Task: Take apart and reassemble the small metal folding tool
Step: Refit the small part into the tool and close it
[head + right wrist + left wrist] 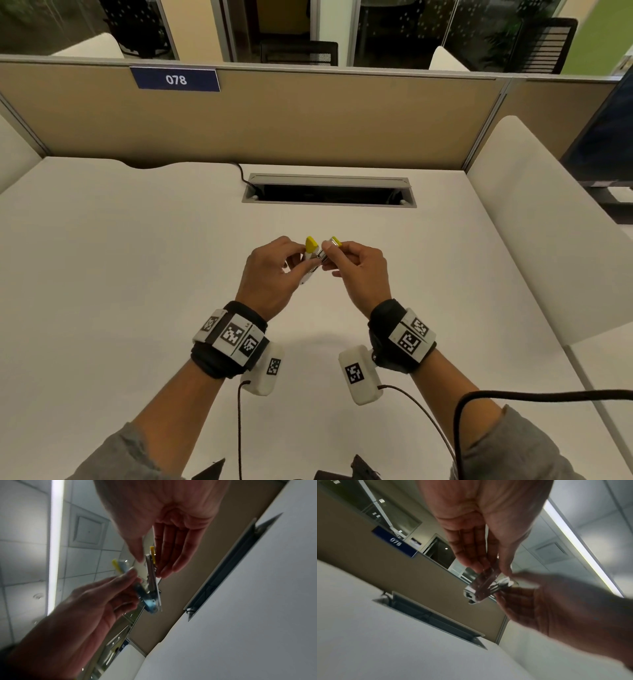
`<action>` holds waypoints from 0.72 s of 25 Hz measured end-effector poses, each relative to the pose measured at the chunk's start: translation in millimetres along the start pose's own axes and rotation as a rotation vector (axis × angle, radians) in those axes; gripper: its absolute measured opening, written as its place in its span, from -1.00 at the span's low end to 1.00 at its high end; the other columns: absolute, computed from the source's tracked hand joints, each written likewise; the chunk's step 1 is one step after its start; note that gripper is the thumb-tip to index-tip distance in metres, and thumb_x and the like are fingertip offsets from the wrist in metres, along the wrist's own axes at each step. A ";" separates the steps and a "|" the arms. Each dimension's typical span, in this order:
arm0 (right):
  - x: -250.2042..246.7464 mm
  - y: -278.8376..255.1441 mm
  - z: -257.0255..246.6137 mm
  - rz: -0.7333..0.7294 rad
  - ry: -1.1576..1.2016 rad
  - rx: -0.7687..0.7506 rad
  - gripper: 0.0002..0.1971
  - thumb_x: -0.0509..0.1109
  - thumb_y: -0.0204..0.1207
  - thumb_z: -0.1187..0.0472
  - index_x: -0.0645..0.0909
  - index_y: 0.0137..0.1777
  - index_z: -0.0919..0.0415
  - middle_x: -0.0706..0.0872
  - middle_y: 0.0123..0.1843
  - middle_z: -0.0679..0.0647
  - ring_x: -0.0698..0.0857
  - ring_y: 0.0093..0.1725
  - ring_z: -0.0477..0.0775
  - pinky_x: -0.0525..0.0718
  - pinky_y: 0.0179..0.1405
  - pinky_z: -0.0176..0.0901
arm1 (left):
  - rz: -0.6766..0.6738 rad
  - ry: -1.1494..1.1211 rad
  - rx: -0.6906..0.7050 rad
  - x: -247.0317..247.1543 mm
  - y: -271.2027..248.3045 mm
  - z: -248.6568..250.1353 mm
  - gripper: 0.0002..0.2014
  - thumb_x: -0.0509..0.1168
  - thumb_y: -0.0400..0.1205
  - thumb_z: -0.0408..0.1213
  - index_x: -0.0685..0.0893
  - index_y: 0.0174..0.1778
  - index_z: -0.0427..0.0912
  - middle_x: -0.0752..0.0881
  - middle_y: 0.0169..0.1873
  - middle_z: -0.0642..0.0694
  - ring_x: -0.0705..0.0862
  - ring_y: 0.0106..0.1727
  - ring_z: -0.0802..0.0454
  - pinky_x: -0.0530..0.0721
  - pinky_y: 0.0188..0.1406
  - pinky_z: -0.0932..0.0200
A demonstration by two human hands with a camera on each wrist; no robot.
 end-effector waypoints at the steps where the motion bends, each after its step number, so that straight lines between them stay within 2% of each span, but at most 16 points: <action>1: 2.6 -2.7 -2.7 -0.007 -0.004 -0.016 -0.69 0.43 0.50 -0.10 0.78 -0.08 0.16 0.86 -0.23 0.07 0.83 -0.20 0.00 0.79 -0.06 -0.07 | -0.011 0.055 0.023 3.1 1.3 2.2 -0.72 0.38 0.55 -0.04 0.78 -0.08 -0.20 0.74 -0.30 -0.10 0.64 -0.33 0.01 0.68 -0.31 0.06; 3: 4.0 -5.9 -6.2 0.001 -0.033 -0.052 -0.62 0.45 0.42 -0.20 0.76 -0.09 0.13 0.85 -0.22 0.04 0.82 -0.19 -0.01 0.79 -0.05 -0.08 | -0.020 0.110 0.053 5.9 3.7 4.5 -0.71 0.33 0.58 -0.03 0.77 -0.08 -0.20 0.73 -0.30 -0.11 0.65 -0.33 -0.02 0.69 -0.32 -0.02; 7: 0.8 -5.1 -6.2 0.074 -0.143 -0.094 -0.58 0.50 0.37 -0.22 0.72 -0.13 0.18 0.82 -0.26 0.01 0.81 -0.24 -0.04 0.81 -0.09 -0.09 | -0.038 0.116 0.100 9.8 4.1 7.9 -0.76 0.30 0.60 -0.08 0.76 -0.12 -0.17 0.76 -0.35 -0.16 0.69 -0.35 -0.12 0.70 -0.35 -0.18; 11: 3.1 -4.5 -8.4 0.083 -0.217 -0.148 -0.65 0.48 0.46 -0.10 0.70 -0.20 0.23 0.81 -0.29 0.02 0.79 -0.26 -0.03 0.81 -0.12 -0.08 | -0.091 0.151 0.073 18.3 2.0 -0.8 -0.59 0.18 0.60 0.05 0.76 -0.11 -0.23 0.77 -0.35 -0.16 0.71 -0.36 -0.13 0.71 -0.33 -0.16; 18: 7.2 0.1 -11.0 0.070 -0.328 -0.234 -0.65 0.45 0.50 -0.06 0.73 -0.22 0.26 0.82 -0.33 0.05 0.78 -0.33 0.02 0.80 -0.18 0.04 | -0.109 0.155 0.047 26.6 1.7 -8.7 -0.57 0.15 0.62 0.03 0.76 -0.14 -0.27 0.80 -0.35 -0.18 0.72 -0.38 -0.15 0.73 -0.32 -0.16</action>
Point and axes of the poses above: each hand's wrist, its own y-axis towards the middle knuckle, its own x-axis out of the palm, z = x × y, the point moved 6 cm from there along y, towards the middle knuckle
